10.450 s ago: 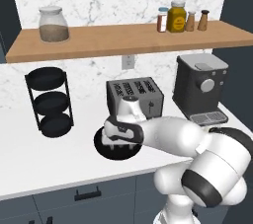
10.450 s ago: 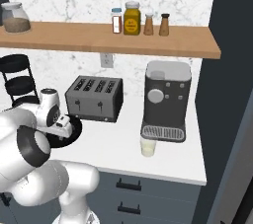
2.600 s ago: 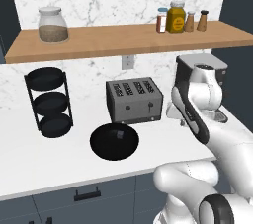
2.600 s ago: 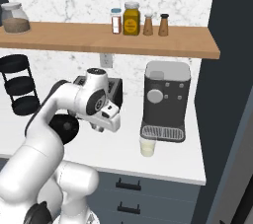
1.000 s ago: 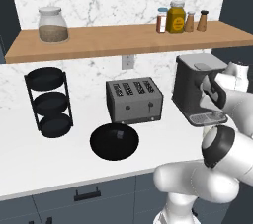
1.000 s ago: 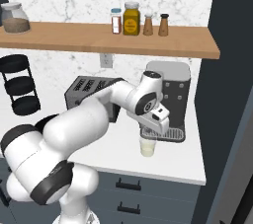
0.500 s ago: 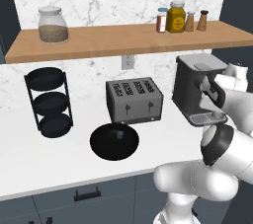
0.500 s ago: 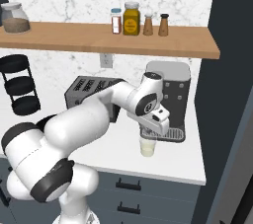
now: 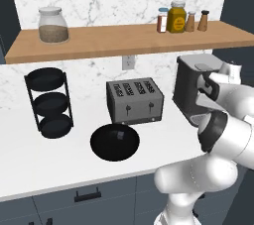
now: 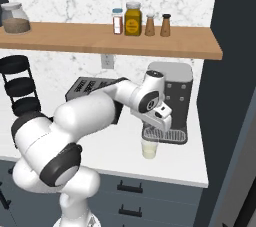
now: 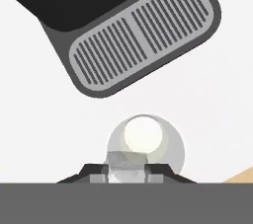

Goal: Grab a lemon wedge from the fridge and one ice cube from the ice bowl, and put them in the glass of lemonade.

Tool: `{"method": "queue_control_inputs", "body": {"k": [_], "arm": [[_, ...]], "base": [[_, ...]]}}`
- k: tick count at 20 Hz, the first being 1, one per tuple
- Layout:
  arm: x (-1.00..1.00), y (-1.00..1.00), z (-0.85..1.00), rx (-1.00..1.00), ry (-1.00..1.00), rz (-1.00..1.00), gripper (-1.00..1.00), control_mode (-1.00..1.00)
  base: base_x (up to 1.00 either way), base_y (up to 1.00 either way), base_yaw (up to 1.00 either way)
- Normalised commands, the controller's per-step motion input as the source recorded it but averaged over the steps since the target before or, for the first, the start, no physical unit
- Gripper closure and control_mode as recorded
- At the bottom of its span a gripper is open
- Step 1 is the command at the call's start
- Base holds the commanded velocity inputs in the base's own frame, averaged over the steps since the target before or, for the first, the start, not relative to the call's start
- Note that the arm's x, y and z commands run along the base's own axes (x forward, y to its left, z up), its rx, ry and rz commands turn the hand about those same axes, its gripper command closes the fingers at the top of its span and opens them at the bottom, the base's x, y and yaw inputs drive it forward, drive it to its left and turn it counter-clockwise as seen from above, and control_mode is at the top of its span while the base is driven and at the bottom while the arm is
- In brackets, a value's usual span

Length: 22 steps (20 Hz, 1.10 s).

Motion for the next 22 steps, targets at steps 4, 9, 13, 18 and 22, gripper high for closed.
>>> {"method": "queue_control_inputs", "body": {"k": [4,9,13,18,22], "arm": [[-0.24,-0.09,-0.04,0.00,-0.08,0.00,1.00,-1.00],[-0.24,-0.09,0.00,0.00,-0.11,0.00,1.00,-1.00],[0.00,0.00,0.00,0.00,0.00,-0.02,1.00,-1.00],[0.15,0.00,-0.06,0.00,0.00,-0.08,1.00,-1.00],[0.17,-0.01,-0.06,0.00,0.00,-0.02,1.00,-1.00]], "base": [[0.00,0.00,0.00],[0.00,0.00,0.00],[0.00,0.00,0.00],[0.00,0.00,0.00],[0.00,0.00,0.00]]}}
